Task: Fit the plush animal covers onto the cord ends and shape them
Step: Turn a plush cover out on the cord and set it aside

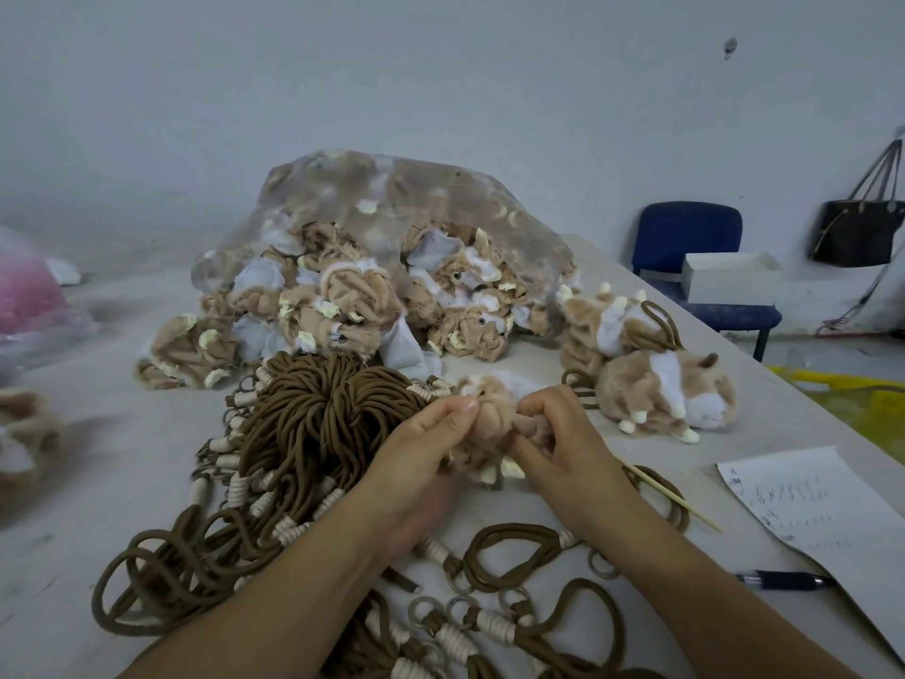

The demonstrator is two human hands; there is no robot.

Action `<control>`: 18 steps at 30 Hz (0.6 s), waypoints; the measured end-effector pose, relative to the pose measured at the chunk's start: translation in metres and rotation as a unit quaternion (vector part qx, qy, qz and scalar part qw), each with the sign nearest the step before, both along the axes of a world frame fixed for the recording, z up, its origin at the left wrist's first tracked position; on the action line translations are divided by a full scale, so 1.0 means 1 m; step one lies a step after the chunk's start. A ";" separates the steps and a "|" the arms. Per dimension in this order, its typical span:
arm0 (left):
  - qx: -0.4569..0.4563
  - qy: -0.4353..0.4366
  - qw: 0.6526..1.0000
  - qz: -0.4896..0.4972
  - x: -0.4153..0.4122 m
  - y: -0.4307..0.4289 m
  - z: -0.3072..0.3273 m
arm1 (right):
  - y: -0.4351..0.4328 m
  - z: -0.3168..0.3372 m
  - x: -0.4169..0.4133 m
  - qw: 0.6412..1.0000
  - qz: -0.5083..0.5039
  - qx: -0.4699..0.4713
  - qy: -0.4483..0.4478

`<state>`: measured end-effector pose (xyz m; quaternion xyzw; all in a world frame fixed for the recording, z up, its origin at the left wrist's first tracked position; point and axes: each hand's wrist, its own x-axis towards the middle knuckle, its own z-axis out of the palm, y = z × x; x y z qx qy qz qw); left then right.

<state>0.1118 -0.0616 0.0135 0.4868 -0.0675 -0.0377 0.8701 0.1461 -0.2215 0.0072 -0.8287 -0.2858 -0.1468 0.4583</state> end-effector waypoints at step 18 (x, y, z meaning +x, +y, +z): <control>0.206 0.007 0.964 0.166 0.000 -0.006 -0.003 | 0.004 -0.001 -0.002 0.988 -0.001 -0.032 -0.148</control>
